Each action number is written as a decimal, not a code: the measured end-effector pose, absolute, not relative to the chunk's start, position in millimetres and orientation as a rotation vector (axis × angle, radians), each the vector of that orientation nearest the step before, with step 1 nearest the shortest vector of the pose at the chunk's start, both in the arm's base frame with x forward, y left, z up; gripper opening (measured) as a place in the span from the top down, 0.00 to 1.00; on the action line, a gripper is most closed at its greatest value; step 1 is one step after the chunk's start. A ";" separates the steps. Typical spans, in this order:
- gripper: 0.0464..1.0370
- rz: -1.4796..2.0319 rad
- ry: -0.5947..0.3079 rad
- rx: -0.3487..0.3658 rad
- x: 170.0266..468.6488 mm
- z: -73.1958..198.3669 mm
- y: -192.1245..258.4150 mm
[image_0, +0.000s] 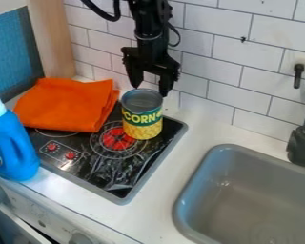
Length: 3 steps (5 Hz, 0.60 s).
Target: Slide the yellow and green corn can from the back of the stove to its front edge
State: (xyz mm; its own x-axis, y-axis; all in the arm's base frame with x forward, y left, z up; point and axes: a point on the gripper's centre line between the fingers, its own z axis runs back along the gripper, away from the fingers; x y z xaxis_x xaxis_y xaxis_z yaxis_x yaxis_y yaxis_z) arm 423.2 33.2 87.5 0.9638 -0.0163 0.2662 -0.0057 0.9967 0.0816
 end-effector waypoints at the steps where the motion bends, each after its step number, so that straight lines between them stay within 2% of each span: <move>1: 0.04 0.011 -0.243 0.064 418.2 83.7 30.6; 2: 0.04 0.022 -0.176 0.063 394.3 80.0 28.9; 3: 0.04 0.038 -0.162 0.046 366.7 84.0 24.0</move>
State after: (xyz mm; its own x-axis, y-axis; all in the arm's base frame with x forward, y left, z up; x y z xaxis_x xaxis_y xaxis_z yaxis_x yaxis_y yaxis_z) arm 366.7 24.0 84.0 0.9862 0.0342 0.1619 -0.0416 0.9982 0.0428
